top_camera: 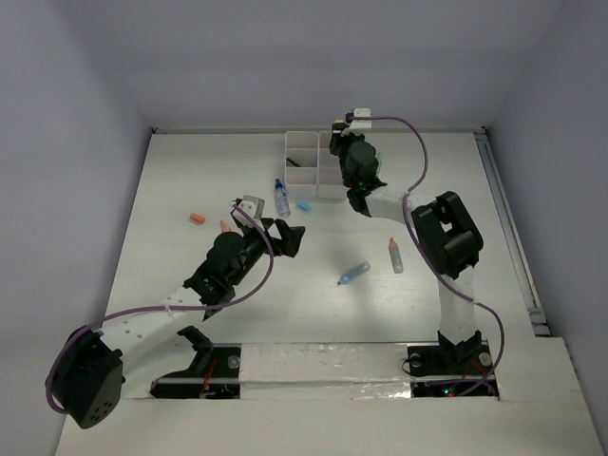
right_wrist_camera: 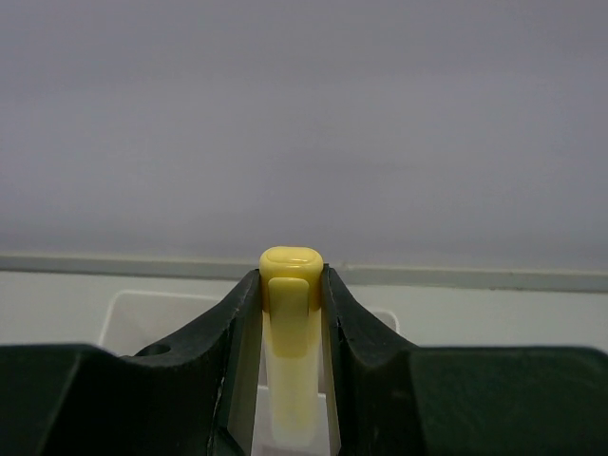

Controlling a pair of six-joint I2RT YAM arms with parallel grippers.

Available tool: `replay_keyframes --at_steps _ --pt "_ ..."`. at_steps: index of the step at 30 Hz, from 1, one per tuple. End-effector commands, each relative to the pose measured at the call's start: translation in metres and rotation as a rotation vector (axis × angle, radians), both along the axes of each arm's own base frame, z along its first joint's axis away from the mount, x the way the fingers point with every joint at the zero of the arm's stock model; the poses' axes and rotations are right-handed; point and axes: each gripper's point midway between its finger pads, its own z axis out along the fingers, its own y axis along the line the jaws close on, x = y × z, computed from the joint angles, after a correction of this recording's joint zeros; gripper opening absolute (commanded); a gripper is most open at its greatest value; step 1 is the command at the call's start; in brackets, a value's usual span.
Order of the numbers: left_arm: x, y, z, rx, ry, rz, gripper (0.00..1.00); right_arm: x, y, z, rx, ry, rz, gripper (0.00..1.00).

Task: Sort the stationery into containers
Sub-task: Place the pen in the storage box, then pick up the pen from the center of the board.

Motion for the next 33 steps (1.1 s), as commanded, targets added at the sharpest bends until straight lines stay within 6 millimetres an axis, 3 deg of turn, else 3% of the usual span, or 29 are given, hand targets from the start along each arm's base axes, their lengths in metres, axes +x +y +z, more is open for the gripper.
replay_keyframes --at_steps 1,9,10,13,14,16,19,22,23,24,27,28,29,32,33 --pt "0.002 -0.003 0.016 -0.041 -0.042 -0.004 0.99 0.001 -0.006 -0.003 0.073 -0.030 -0.022 0.00" --pt "0.001 -0.002 0.017 -0.043 -0.045 -0.001 0.99 0.001 -0.005 -0.027 0.065 0.013 -0.018 0.02" --pt "0.001 -0.002 0.018 -0.043 -0.048 -0.001 0.99 0.000 -0.005 -0.031 0.062 0.019 -0.014 0.17" --pt "0.001 -0.002 0.018 -0.044 -0.046 -0.001 0.99 -0.003 -0.001 -0.024 0.056 0.025 0.015 0.49" --pt "0.001 -0.002 0.018 -0.042 -0.047 -0.001 0.99 -0.004 0.000 -0.025 0.040 0.044 0.023 0.55" --pt "0.001 -0.002 0.019 -0.044 -0.049 -0.002 0.99 -0.008 0.004 -0.014 0.022 0.048 0.055 0.63" --pt "0.000 -0.001 0.021 -0.048 -0.050 -0.002 0.99 -0.018 0.006 0.002 -0.014 0.073 0.097 0.66" --pt "-0.002 0.000 0.024 -0.057 -0.059 -0.002 0.99 -0.037 0.009 -0.002 -0.062 0.160 0.168 0.66" --pt "-0.002 0.000 0.025 -0.060 -0.061 -0.002 0.99 -0.050 0.006 0.018 -0.051 0.159 0.187 0.64" --pt "-0.003 0.001 0.027 -0.066 -0.062 -0.004 0.99 -0.064 0.004 -0.005 -0.085 0.260 0.216 0.63" --pt "-0.006 0.001 0.032 -0.079 -0.074 -0.013 0.99 -0.113 -0.003 -0.023 -0.095 0.473 0.298 0.58" --pt "-0.007 0.000 0.033 -0.084 -0.074 -0.017 0.99 -0.128 -0.006 -0.038 -0.087 0.552 0.312 0.55" --pt "-0.008 0.001 0.034 -0.087 -0.078 -0.017 0.99 -0.155 -0.017 -0.058 -0.119 0.684 0.319 0.53" --pt "-0.009 0.001 0.037 -0.094 -0.082 -0.022 0.99 -0.206 -0.020 -0.093 -0.133 0.891 0.416 0.49" --pt "-0.010 0.001 0.036 -0.093 -0.081 -0.022 0.99 -0.233 -0.028 -0.107 -0.156 0.997 0.442 0.49"
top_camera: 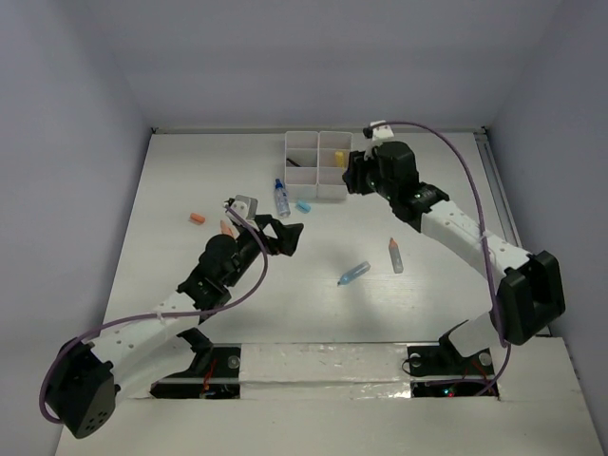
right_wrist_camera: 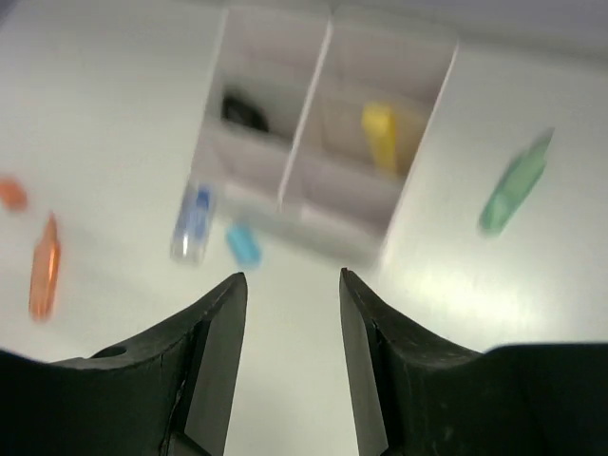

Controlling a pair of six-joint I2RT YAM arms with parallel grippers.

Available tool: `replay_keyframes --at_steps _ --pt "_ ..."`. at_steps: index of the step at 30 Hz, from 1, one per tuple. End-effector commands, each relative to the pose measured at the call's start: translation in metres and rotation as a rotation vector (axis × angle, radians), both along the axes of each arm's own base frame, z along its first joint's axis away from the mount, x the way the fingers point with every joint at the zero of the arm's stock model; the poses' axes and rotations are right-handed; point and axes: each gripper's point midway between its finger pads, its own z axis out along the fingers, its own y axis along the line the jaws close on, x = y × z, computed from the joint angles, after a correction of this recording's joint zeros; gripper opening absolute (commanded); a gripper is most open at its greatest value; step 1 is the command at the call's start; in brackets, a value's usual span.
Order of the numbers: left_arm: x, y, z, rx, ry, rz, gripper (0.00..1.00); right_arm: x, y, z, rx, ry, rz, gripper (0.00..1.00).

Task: Sort the stationery into containers
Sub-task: Pick up the pen from the center of the board.

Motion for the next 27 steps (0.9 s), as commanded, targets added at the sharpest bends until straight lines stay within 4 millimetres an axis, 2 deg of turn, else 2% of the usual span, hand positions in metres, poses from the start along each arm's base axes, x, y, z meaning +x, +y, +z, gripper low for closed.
replay_keyframes --at_steps 1,2,3,4,5,6,10,15,17,21,27 --pt "-0.004 -0.002 0.014 -0.044 -0.035 -0.018 0.99 -0.098 -0.022 -0.113 -0.167 0.526 0.122 0.50" --pt "-0.004 -0.001 0.016 -0.047 -0.038 -0.016 0.99 -0.118 -0.031 -0.126 -0.219 0.599 0.116 0.52" --pt "-0.004 -0.001 0.015 -0.045 -0.038 -0.015 0.99 -0.122 -0.041 -0.128 -0.252 0.609 0.083 0.55" --pt "-0.004 0.000 0.016 -0.046 -0.039 -0.010 0.99 -0.130 -0.043 -0.132 -0.279 0.634 0.090 0.57" --pt "-0.004 0.001 0.018 -0.046 -0.044 -0.005 0.99 -0.144 -0.048 -0.139 -0.324 0.684 0.104 0.64" --pt "-0.004 0.003 0.017 -0.044 -0.044 0.002 0.99 -0.144 -0.055 -0.140 -0.356 0.693 0.079 0.69" --pt "-0.003 0.007 0.018 -0.040 -0.050 0.022 0.99 -0.161 -0.055 -0.150 -0.449 0.778 0.116 0.85" --pt "-0.002 0.009 0.018 -0.034 -0.050 0.030 0.99 -0.184 -0.061 -0.174 -0.566 0.899 0.155 0.94" --pt "-0.003 0.009 0.019 -0.037 -0.054 0.030 0.99 -0.193 -0.055 -0.185 -0.580 0.920 0.193 0.98" --pt "-0.003 0.009 0.017 -0.034 -0.050 0.032 0.99 -0.192 -0.049 -0.199 -0.592 0.923 0.225 1.00" --pt "-0.001 0.009 0.016 -0.029 -0.048 0.035 0.99 -0.186 -0.043 -0.208 -0.623 0.910 0.264 1.00"
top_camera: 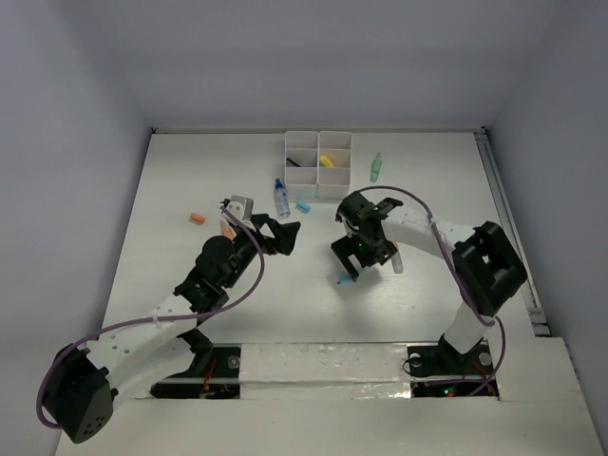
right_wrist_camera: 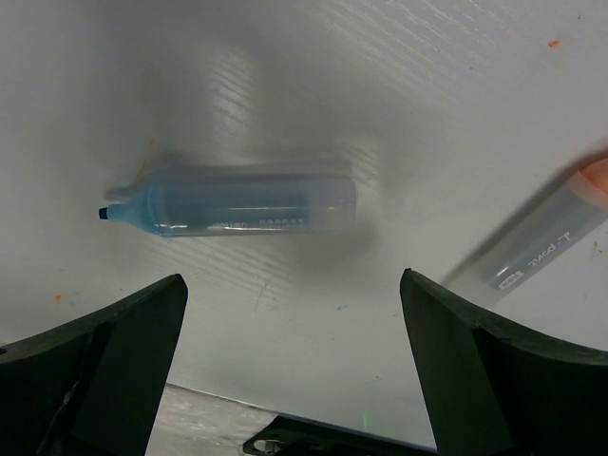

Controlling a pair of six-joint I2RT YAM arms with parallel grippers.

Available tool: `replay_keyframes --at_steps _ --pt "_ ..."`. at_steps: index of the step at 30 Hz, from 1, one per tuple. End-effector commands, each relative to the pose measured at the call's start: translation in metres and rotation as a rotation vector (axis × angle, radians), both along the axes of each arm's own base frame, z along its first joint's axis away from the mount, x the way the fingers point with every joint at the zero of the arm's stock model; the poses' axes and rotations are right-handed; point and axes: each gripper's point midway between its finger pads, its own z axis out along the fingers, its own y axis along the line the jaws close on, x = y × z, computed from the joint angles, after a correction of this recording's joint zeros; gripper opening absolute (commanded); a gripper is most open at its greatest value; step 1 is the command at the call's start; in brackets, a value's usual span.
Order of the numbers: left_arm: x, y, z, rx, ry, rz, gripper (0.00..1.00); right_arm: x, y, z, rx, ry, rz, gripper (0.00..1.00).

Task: Sort the stationery into containers
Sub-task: Pick up the pen from the center of the board.

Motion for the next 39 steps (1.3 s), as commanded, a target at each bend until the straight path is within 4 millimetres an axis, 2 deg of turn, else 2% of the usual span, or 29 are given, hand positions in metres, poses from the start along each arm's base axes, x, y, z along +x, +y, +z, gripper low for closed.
replay_keyframes --at_steps 1,8,13,20,22,23,28,29,31,32,33,37,39 --pt "0.000 0.002 0.008 -0.017 -0.033 0.010 0.99 0.004 0.008 -0.004 0.010 -0.007 0.051 1.00" --pt "0.001 0.001 0.006 -0.012 -0.030 0.009 0.99 0.015 0.019 -0.011 0.023 -0.035 0.095 1.00" --pt "0.002 0.001 0.005 -0.008 -0.027 0.012 0.99 0.021 0.043 -0.014 0.097 -0.047 0.154 1.00" --pt "0.003 0.000 0.003 -0.005 -0.024 0.010 0.99 0.033 0.053 -0.024 0.110 -0.063 0.178 0.98" --pt "0.003 0.000 0.001 0.000 -0.018 0.009 0.99 0.033 0.056 -0.025 0.120 -0.063 0.176 0.93" --pt "0.003 0.000 0.001 0.000 -0.018 0.010 0.99 0.034 0.056 -0.026 0.122 -0.065 0.171 0.87" --pt "0.003 0.000 0.001 0.000 -0.018 0.010 0.99 0.035 0.058 -0.028 0.134 -0.076 0.142 0.69" --pt "0.003 -0.001 0.002 -0.002 -0.019 0.009 0.99 0.035 0.059 -0.028 0.138 -0.073 0.139 0.62" --pt "0.003 -0.001 0.002 -0.003 -0.020 0.009 0.99 0.035 0.060 -0.030 0.141 -0.074 0.133 0.55" --pt "0.003 0.000 0.001 -0.002 -0.019 0.009 0.99 0.034 0.059 -0.031 0.139 -0.072 0.128 0.45" --pt "0.003 -0.001 0.001 -0.002 -0.019 0.009 0.99 0.034 0.059 -0.031 0.138 -0.073 0.126 0.39" --pt "0.002 -0.002 0.001 -0.004 -0.016 -0.001 0.99 0.035 0.058 -0.032 0.136 -0.076 0.119 0.33" --pt "0.003 -0.003 0.000 -0.003 -0.013 -0.004 0.99 0.036 0.059 -0.032 0.141 -0.084 0.111 0.24"
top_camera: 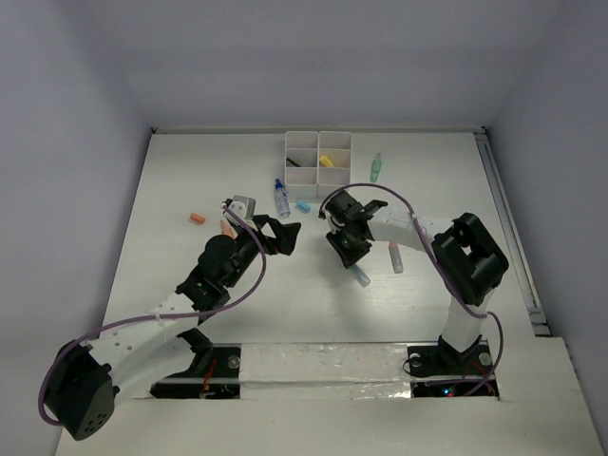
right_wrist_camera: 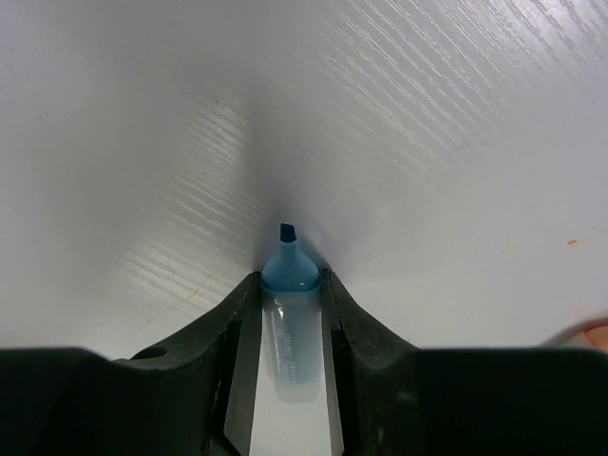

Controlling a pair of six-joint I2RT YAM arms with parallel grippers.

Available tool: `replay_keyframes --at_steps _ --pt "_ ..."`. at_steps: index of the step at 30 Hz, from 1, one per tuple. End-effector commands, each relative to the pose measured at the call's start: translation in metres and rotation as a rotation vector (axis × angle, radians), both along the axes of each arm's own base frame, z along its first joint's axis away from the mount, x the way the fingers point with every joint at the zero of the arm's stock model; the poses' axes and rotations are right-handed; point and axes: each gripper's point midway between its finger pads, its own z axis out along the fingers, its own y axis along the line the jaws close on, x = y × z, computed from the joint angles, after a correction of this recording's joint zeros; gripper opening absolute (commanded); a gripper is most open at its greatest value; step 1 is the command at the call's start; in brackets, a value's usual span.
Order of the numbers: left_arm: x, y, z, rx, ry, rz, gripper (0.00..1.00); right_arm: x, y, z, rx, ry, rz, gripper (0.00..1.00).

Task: Sort the stationery into containers
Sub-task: Pick up the pen from the center of the board.

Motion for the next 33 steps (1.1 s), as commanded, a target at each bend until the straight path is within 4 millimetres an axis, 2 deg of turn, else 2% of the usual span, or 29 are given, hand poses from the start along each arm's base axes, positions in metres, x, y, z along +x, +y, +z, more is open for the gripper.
replay_keyframes --at_steps 1,4,5,7,11,12,14,16,18,19,23,24,25,27,33 --pt "0.000 -0.004 0.007 -0.016 -0.028 -0.016 0.99 0.003 0.013 -0.004 0.051 -0.014 -0.007 0.21" --pt "-0.001 -0.007 0.007 -0.023 -0.026 -0.031 0.99 0.006 0.013 -0.003 0.052 -0.029 -0.022 0.12" --pt "-0.001 -0.008 0.007 -0.023 -0.024 -0.038 0.99 0.008 0.013 0.001 0.058 -0.044 -0.035 0.05" --pt "0.001 -0.012 0.000 -0.007 0.000 -0.045 0.99 0.016 0.016 0.009 0.080 -0.090 -0.061 0.00" --pt "0.001 -0.022 -0.005 -0.012 0.025 -0.085 0.96 0.047 0.024 0.049 0.152 -0.256 -0.173 0.00" --pt "0.002 -0.024 -0.008 -0.012 0.033 -0.089 0.95 0.056 0.031 0.070 0.217 -0.310 -0.224 0.00" --pt "0.001 -0.028 -0.009 -0.016 0.038 -0.109 0.91 0.063 0.033 0.087 0.286 -0.361 -0.301 0.00" --pt "0.000 -0.035 -0.014 -0.015 0.049 -0.143 0.88 0.074 0.043 0.124 0.424 -0.455 -0.357 0.00" --pt "-0.002 -0.043 -0.021 -0.011 0.068 -0.181 0.81 0.078 0.053 0.141 0.551 -0.492 -0.398 0.00" --pt "-0.004 -0.047 -0.022 -0.010 0.070 -0.206 0.77 0.078 0.055 0.151 0.596 -0.509 -0.414 0.00" --pt "-0.003 -0.059 -0.030 0.005 0.098 -0.253 0.69 0.079 0.072 0.168 0.702 -0.569 -0.445 0.00" --pt "-0.003 -0.061 -0.034 0.007 0.108 -0.263 0.69 0.078 0.080 0.178 0.754 -0.587 -0.444 0.00" --pt "-0.003 -0.063 -0.035 0.005 0.111 -0.272 0.68 0.077 0.080 0.177 0.770 -0.591 -0.450 0.00" --pt "-0.003 -0.065 -0.038 0.011 0.119 -0.279 0.68 0.074 0.089 0.193 0.859 -0.606 -0.444 0.00" --pt "0.000 -0.068 -0.040 0.016 0.119 -0.284 0.66 0.065 0.105 0.202 0.929 -0.597 -0.421 0.00"
